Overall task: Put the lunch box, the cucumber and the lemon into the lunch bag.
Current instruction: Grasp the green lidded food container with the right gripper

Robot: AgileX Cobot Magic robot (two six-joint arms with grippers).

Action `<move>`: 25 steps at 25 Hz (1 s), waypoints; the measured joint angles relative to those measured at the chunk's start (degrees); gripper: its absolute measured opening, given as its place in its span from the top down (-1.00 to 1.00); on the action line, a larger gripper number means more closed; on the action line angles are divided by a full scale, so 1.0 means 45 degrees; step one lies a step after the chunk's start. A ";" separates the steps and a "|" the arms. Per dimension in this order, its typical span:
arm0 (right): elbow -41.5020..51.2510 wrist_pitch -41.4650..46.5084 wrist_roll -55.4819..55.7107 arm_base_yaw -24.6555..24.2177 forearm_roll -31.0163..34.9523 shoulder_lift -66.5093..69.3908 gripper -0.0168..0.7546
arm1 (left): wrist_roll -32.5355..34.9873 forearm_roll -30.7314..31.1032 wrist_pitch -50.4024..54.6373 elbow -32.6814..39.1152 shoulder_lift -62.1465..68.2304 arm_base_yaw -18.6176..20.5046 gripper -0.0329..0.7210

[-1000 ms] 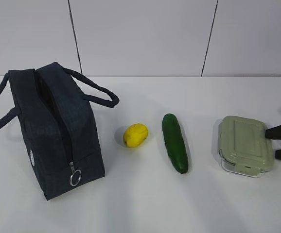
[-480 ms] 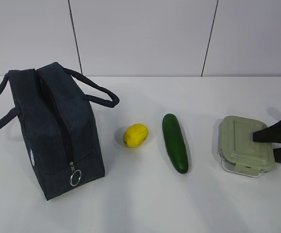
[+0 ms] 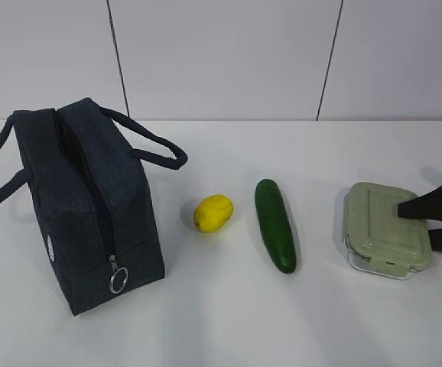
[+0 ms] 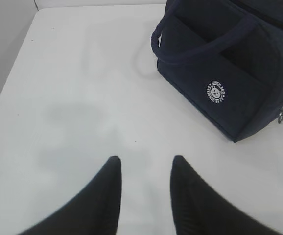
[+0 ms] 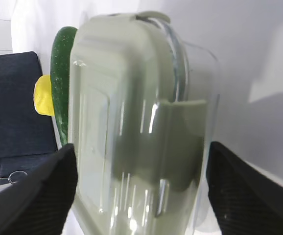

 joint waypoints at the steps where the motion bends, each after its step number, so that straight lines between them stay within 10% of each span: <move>1: 0.0000 0.0000 0.0000 0.0020 0.0022 0.0000 -0.59 | 0.0000 0.0000 0.0000 0.0000 0.0000 0.0000 0.27; 25: 0.0000 -0.0307 0.0327 0.0164 0.0091 0.0017 -0.58 | 0.0000 0.0000 0.0000 0.0000 0.0000 0.0000 0.27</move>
